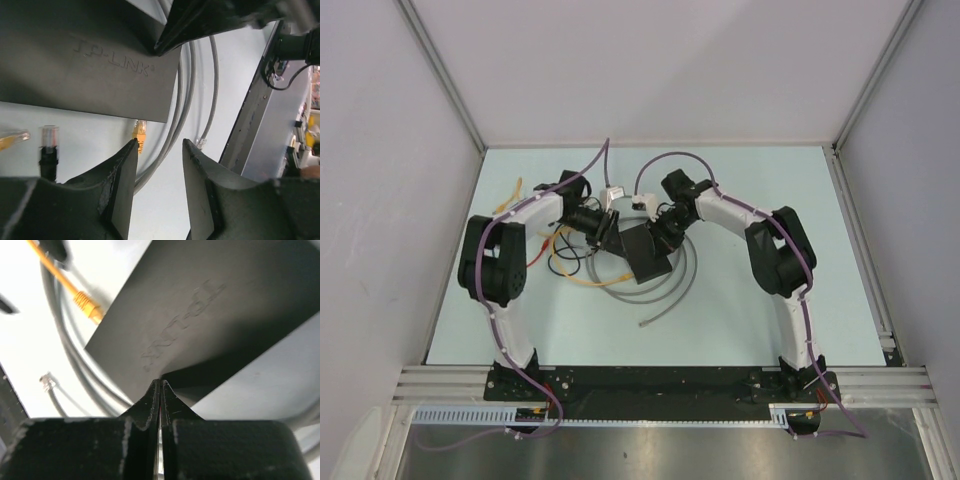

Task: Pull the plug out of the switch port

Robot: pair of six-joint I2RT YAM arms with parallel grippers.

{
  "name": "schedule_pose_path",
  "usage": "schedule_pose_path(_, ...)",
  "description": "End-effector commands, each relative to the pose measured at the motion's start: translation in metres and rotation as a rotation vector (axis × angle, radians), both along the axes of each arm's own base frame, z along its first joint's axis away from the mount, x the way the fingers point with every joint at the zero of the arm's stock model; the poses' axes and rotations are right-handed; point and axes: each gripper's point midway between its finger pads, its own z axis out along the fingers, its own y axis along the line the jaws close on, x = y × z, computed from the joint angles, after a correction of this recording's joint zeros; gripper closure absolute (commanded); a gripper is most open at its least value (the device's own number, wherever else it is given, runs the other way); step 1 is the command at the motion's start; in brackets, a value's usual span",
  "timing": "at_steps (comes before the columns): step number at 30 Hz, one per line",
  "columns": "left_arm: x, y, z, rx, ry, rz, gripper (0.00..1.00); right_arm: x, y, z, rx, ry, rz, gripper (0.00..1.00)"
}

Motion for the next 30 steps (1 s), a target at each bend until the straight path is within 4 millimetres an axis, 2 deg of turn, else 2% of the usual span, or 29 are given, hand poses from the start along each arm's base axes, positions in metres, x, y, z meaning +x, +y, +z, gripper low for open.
schedule_pose_path(1,-0.016,-0.013,-0.016,-0.052,0.037,-0.077,0.55,-0.033,-0.026,-0.034,-0.141,0.09,0.041,1.0)
schedule_pose_path(12,-0.021,-0.012,-0.053,-0.016,0.137,-0.063,0.52,-0.044,-0.021,-0.054,-0.199,0.142,0.048,1.0)
schedule_pose_path(19,-0.019,-0.016,-0.062,-0.039,0.167,-0.07,0.53,-0.047,-0.026,-0.059,-0.214,0.159,0.034,1.0)
schedule_pose_path(30,-0.027,-0.018,-0.072,-0.063,0.218,-0.077,0.58,-0.049,-0.028,-0.065,-0.218,0.177,0.023,1.0)
